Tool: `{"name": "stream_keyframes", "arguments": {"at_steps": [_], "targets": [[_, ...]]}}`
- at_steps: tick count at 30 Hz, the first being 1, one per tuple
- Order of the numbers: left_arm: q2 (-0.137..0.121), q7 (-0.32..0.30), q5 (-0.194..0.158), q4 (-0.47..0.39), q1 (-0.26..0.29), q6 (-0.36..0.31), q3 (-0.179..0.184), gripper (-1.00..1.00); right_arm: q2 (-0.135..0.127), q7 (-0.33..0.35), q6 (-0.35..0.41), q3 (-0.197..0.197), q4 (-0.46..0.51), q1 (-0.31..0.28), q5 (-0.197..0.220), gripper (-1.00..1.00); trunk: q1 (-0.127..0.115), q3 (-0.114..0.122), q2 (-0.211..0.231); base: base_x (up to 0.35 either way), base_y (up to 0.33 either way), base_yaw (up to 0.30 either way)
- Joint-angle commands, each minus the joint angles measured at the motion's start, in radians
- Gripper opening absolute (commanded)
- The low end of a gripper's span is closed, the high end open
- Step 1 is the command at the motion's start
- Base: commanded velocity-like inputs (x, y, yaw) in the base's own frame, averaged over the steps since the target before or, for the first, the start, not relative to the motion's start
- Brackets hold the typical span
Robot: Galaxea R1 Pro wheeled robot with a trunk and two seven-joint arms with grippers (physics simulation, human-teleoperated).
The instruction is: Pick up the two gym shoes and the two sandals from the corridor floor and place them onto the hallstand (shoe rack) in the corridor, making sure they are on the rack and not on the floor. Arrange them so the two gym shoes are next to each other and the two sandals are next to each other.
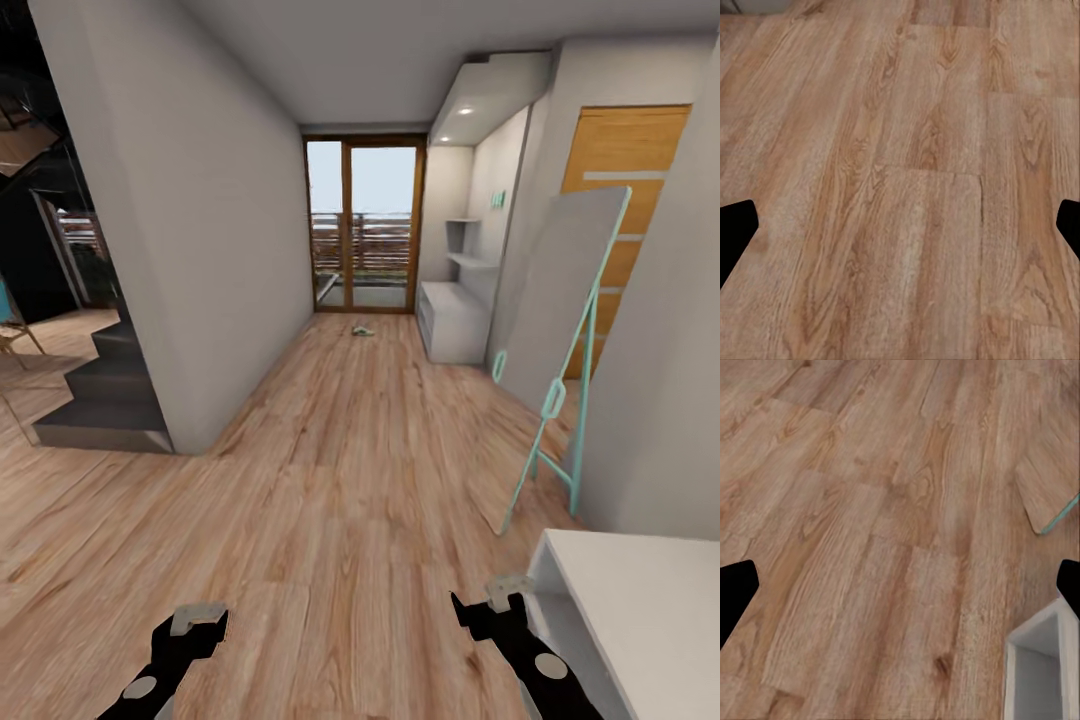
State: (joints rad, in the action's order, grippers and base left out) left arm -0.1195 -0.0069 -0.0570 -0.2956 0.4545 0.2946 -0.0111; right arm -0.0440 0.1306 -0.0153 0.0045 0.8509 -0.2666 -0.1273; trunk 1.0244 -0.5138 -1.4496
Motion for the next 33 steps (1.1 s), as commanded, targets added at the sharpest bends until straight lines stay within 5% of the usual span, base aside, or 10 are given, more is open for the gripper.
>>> {"name": "stream_keyframes", "arguments": {"at_steps": [1, 33], "targets": [[0.000, -0.001, -0.006, 0.001, 0.001, 0.003, 0.000, 1.00, 0.000, 0.001, -0.002, 0.000, 0.000, 0.000, -0.010, 1.00, 0.001, -0.002, 0.000, 0.337, 0.117, 0.256], [0.001, -0.001, -0.006, 0.003, 0.000, 0.006, 0.002, 1.00, 0.000, 0.001, 0.000, -0.001, -0.001, 0.000, -0.011, 1.00, 0.001, -0.022, 0.000, 0.337, 0.089, 0.257]]}}
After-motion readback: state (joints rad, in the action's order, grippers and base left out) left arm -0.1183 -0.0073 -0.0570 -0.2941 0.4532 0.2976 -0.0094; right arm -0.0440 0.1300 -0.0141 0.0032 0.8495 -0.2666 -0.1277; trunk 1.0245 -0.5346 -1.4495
